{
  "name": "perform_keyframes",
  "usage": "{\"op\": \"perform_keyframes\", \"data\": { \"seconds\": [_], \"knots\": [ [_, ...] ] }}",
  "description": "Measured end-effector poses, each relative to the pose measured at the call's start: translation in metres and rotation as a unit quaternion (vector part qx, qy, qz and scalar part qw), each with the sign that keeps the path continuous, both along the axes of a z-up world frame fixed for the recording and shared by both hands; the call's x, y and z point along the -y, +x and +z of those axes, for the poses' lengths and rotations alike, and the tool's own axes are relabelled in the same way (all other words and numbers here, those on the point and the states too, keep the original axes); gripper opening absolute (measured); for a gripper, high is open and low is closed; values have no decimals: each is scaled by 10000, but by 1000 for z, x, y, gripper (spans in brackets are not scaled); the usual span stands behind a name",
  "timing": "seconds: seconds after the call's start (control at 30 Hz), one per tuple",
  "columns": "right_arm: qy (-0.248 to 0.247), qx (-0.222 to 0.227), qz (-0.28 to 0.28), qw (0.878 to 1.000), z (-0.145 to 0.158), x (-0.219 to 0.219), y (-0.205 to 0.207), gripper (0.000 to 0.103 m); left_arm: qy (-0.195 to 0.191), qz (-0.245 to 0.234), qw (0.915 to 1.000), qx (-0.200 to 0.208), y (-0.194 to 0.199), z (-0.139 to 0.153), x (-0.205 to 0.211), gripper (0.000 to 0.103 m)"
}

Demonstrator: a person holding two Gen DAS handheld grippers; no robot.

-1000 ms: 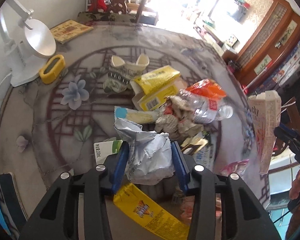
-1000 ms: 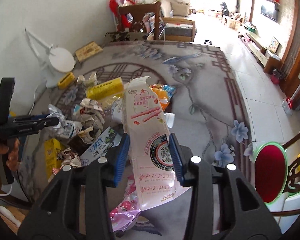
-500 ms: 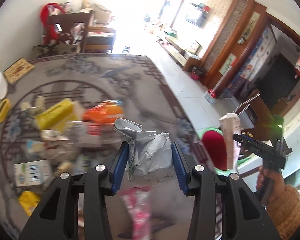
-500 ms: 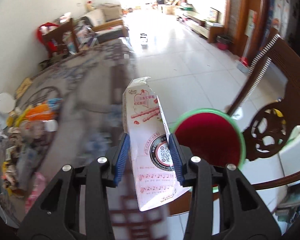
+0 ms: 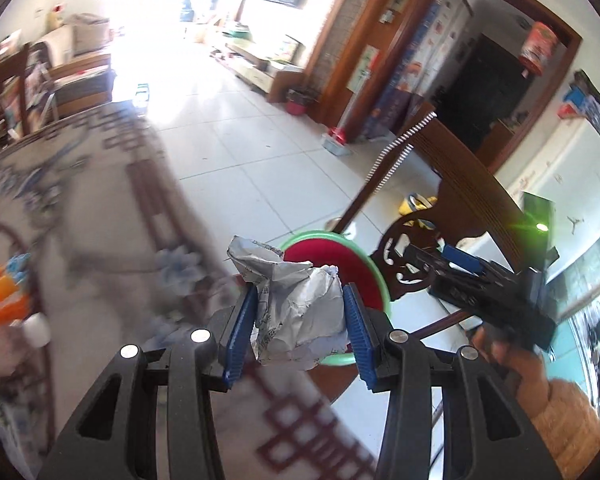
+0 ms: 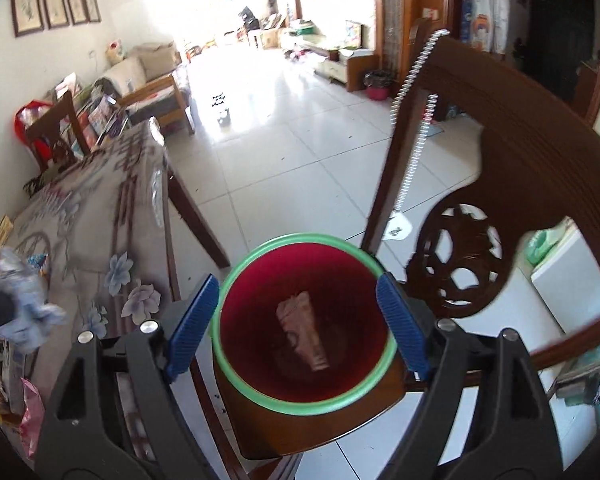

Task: Collect trash
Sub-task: 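Carry both items to the red bin and open both grippers over it, then return both tools to the table and grasp crumpled paper with the right gripper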

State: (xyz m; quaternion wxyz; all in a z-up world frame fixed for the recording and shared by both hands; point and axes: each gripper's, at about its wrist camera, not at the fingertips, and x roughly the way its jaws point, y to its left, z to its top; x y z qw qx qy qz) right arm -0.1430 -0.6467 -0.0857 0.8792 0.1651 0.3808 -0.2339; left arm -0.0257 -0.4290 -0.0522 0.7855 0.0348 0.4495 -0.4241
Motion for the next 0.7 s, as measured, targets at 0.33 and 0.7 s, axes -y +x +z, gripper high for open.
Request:
{"op": "perform_keyframes", "data": {
  "seconds": [0.33,0.7],
  "knots": [
    [-285,-111,-569,9979,19,11,-63,81,77,-977,9952,74,-13,-26,124,53],
    [-116,-34,-263,9996,25,-24,-49,82,-98,-344,9994,36,-4,-7,59,69]
  ]
}}
